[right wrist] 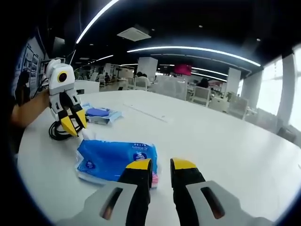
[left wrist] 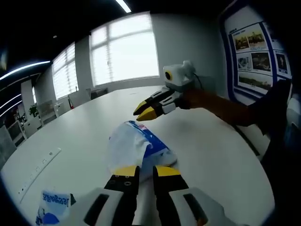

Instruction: Arrange the tabletop items into an orderly group along one side of the table until the central work area is clear of visible clutter.

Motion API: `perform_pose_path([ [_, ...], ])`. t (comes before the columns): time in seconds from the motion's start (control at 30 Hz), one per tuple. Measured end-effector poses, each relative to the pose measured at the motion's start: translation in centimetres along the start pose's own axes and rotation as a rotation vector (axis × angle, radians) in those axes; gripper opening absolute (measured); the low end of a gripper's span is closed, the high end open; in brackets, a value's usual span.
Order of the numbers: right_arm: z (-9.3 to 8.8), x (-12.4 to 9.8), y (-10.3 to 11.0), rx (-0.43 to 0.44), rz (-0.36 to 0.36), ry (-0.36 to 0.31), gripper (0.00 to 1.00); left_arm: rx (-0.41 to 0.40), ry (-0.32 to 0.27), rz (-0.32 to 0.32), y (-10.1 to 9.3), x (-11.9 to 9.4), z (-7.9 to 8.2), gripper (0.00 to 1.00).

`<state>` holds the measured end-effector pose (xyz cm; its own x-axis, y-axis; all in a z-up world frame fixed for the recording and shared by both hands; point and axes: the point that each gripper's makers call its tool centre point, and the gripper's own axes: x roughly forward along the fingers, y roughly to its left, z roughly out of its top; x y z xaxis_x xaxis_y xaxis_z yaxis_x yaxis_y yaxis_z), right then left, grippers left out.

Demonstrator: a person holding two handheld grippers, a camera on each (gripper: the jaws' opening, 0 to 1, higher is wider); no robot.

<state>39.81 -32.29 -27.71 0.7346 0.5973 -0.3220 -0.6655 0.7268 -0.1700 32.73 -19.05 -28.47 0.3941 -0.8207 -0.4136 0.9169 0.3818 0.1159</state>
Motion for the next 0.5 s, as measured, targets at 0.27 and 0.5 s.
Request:
perform_pose_path([
  [0.27,-0.6,0.3,0.0,0.006,0.009,0.014,0.13,0.001,0.004,-0.003,-0.1,0.2,-0.1,0.11],
  [0.5,-1.1,0.7,0.3,0.012,0.024,0.026,0.13,0.002,0.006,-0.002,0.0,0.4,-0.2,0.11],
])
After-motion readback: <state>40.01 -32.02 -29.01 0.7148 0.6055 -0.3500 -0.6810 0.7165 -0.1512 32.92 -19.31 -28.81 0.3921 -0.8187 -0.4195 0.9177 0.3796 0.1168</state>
